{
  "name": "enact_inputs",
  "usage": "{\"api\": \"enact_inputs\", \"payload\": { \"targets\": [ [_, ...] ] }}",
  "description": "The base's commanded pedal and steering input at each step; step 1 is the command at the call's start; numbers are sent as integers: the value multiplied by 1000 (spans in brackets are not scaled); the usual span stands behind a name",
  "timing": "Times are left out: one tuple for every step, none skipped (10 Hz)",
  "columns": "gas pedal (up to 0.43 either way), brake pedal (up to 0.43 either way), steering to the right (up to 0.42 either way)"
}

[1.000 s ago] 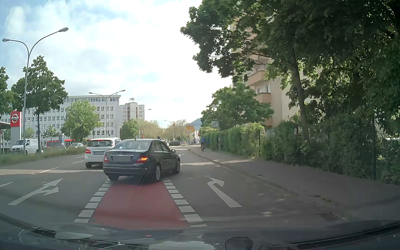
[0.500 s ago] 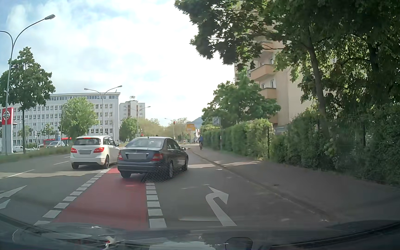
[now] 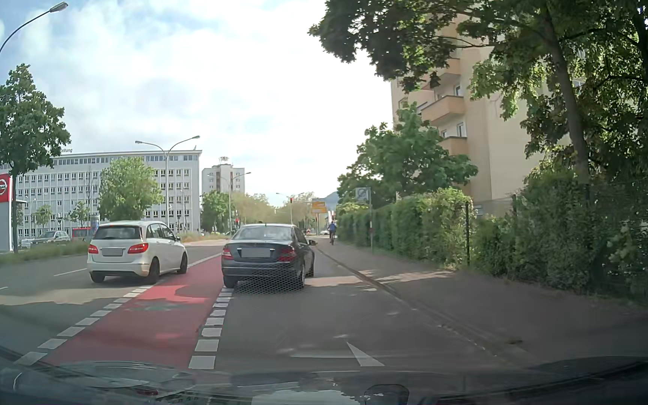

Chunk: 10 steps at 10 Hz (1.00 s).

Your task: Follow the waypoints while adhering to traffic rules and regulations

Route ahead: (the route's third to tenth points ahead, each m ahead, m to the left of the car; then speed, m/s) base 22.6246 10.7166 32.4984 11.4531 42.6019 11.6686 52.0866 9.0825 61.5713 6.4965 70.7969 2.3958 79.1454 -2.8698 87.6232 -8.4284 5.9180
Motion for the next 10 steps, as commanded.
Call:
{"api": "enact_inputs", "payload": {
  "targets": [
    [0, 0, -90],
    [0, 0, -86],
    [0, 128, -84],
    [0, 220, -83],
    [0, 268, -82],
    [0, 274, -76],
    [0, 256, -67],
    [0, 226, -59],
    [0, 195, -57],
    [0, 183, -58]
  ]
}}
